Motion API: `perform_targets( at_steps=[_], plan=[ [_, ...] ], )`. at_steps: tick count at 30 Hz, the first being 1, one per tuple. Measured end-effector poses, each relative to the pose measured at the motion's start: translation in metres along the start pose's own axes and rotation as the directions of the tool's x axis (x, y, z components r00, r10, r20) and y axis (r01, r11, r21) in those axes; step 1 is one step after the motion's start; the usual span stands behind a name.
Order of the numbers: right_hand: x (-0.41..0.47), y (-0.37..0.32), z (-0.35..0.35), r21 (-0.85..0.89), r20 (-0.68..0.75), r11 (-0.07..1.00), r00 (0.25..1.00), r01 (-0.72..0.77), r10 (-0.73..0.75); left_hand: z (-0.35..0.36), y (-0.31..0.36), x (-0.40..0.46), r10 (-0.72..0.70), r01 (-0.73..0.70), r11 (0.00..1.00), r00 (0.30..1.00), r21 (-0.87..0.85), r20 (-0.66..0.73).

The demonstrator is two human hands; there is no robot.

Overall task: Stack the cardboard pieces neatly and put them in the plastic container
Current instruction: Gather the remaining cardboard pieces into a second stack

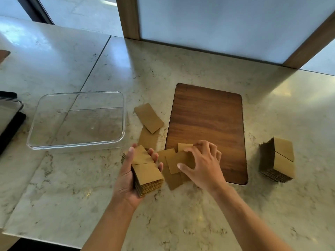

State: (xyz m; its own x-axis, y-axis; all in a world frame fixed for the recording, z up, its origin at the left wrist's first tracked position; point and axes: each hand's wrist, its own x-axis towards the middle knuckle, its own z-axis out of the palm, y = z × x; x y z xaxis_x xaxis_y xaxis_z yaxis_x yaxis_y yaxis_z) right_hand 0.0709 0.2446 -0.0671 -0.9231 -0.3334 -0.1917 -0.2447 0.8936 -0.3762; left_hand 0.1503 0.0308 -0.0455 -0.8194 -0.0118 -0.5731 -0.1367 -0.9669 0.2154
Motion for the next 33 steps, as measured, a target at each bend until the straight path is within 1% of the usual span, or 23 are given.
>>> perform_targets(
  at_steps=[2,3,4,5,7,8,10,12,14,18,20,21,22,23,24,25,26,27,28,29,30,32,33],
  plan=[
    [0.001,0.006,-0.009,0.037,-0.026,0.999,1.0,0.012,-0.011,0.001,0.001,-0.001,-0.012,0.012,1.0,1.0,0.025,-0.012],
    [0.001,0.007,-0.014,0.107,-0.023,0.994,1.0,-0.01,0.013,0.0,0.001,-0.001,-0.015,0.016,0.999,1.0,0.035,-0.022],
    [0.002,0.007,-0.02,0.228,-0.004,0.972,0.998,-0.063,0.066,-0.001,0.001,-0.001,-0.016,0.017,0.998,1.0,0.054,-0.023],
    [0.003,0.007,-0.026,0.382,0.026,0.915,0.991,-0.131,0.13,-0.001,0.0,-0.002,-0.015,0.017,0.996,1.0,0.088,-0.024],
    [0.002,0.003,-0.036,0.657,0.098,0.72,0.972,-0.224,0.213,-0.001,-0.003,-0.001,-0.011,0.015,0.983,1.0,0.182,-0.027],
    [0.001,-0.001,-0.038,0.75,0.135,0.617,0.968,-0.239,0.211,0.0,-0.004,-0.001,-0.006,0.012,0.973,1.0,0.232,-0.027],
    [-0.002,-0.008,-0.039,0.872,0.182,0.428,0.969,-0.237,0.167,0.003,-0.007,-0.002,-0.003,0.011,0.95,1.0,0.312,-0.026],
    [-0.004,-0.015,-0.038,0.932,0.189,0.28,0.968,-0.23,0.166,0.006,-0.01,-0.002,-0.009,0.018,0.936,1.0,0.351,-0.027],
    [-0.006,-0.025,-0.036,0.955,0.216,0.164,0.959,-0.246,0.182,0.009,-0.011,-0.002,-0.008,0.015,0.926,1.0,0.377,-0.02],
    [-0.012,-0.043,-0.031,0.964,0.234,0.077,0.952,-0.253,0.195,0.013,-0.012,-0.002,-0.006,0.005,0.925,1.0,0.379,0.001],
    [-0.013,-0.048,-0.032,0.968,0.241,0.012,0.947,-0.25,0.213,0.013,-0.011,-0.003,0.0,0.005,0.92,1.0,0.393,-0.014],
    [-0.014,-0.051,-0.032,0.966,0.25,0.008,0.939,-0.26,0.237,0.013,-0.011,-0.003,0.006,0.005,0.912,1.0,0.41,-0.026],
    [-0.016,-0.056,-0.031,0.957,0.26,0.058,0.925,-0.286,0.276,0.013,-0.01,-0.004,0.011,0.005,0.902,0.999,0.432,-0.034],
    [-0.019,-0.062,-0.027,0.929,0.25,0.184,0.913,-0.32,0.322,0.012,-0.01,-0.004,0.018,0.0,0.89,0.999,0.456,-0.034],
    [-0.022,-0.069,-0.02,0.876,0.217,0.342,0.91,-0.342,0.353,0.011,-0.011,-0.004,0.029,-0.012,0.879,0.999,0.477,-0.029],
    [-0.028,-0.077,-0.012,0.805,0.168,0.489,0.92,-0.336,0.355,0.009,-0.014,-0.003,0.046,-0.027,0.869,0.999,0.495,-0.028],
    [-0.034,-0.086,-0.004,0.735,0.134,0.602,0.938,-0.311,0.32,0.006,-0.016,-0.003,0.073,-0.043,0.862,0.997,0.504,-0.04],
    [-0.039,-0.09,0.005,0.681,0.116,0.678,0.954,-0.278,0.275,0.002,-0.018,-0.002,0.099,-0.058,0.862,0.993,0.504,-0.056],
    [-0.04,-0.088,0.011,0.651,0.094,0.717,0.964,-0.249,0.25,-0.001,-0.021,-0.002,0.12,-0.073,0.869,0.991,0.49,-0.065],
    [-0.037,-0.083,0.013,0.637,0.054,0.732,0.961,-0.243,0.272,-0.005,-0.022,-0.003,0.132,-0.085,0.881,0.989,0.466,-0.068],
    [-0.032,-0.073,0.012,0.625,-0.017,0.737,0.939,-0.258,0.343,-0.009,-0.022,-0.003,0.134,-0.095,0.895,0.989,0.435,-0.059],
    [-0.017,-0.049,0.006,0.564,-0.164,0.747,0.839,-0.352,0.519,-0.011,-0.021,-0.004,0.132,-0.116,0.92,0.991,0.375,-0.018],
    [-0.011,-0.041,0.003,0.495,-0.194,0.76,0.798,-0.422,0.57,-0.011,-0.02,-0.004,0.137,-0.127,0.926,0.991,0.355,-0.003]
  ],
)
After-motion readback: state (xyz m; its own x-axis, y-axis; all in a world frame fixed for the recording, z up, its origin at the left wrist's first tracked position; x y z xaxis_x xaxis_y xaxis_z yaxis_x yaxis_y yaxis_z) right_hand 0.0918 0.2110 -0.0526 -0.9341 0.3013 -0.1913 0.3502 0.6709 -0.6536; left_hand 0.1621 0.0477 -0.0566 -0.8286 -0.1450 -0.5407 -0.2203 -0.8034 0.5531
